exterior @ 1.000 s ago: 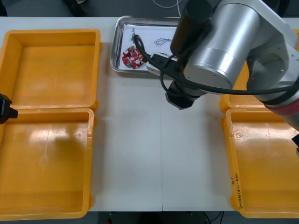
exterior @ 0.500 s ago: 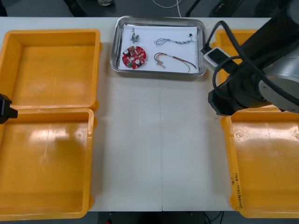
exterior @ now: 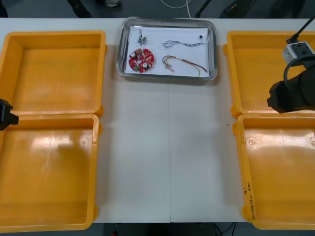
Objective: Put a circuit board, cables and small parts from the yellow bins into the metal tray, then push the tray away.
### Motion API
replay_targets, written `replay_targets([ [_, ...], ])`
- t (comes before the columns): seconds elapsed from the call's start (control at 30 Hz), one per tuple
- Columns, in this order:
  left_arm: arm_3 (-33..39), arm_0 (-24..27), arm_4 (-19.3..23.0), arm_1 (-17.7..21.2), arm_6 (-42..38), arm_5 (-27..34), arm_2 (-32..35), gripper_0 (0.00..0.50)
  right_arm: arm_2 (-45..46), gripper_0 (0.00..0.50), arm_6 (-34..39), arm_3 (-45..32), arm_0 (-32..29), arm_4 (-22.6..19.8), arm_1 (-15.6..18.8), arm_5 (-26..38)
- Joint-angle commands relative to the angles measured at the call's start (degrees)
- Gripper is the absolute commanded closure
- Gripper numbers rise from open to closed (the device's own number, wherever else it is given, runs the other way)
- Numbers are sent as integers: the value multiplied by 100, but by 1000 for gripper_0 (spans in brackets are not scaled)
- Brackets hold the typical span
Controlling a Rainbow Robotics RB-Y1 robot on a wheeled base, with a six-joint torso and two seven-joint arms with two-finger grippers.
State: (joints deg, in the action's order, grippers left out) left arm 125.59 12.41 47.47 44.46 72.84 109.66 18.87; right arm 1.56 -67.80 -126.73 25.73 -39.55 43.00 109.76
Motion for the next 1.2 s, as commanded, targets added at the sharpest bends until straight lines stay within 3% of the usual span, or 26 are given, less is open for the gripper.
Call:
replay_targets([
  [0.03, 159, -72, -54, 247, 486, 34, 170, 0, 653, 0, 83, 324, -147, -140, 341, 24],
  [0.57, 159, -72, -54, 247, 486, 34, 170, 0, 1769, 0, -339, 685, -1298, -764, 631, -157],
  [0.73, 159, -72, -54, 247, 486, 34, 170, 0, 1901, 0, -392, 685, -1316, -984, 622, -166],
  [1.2, 159, -72, -54, 247, 486, 34, 170, 0, 1910, 0, -427, 685, -1474, -1054, 613, -333],
])
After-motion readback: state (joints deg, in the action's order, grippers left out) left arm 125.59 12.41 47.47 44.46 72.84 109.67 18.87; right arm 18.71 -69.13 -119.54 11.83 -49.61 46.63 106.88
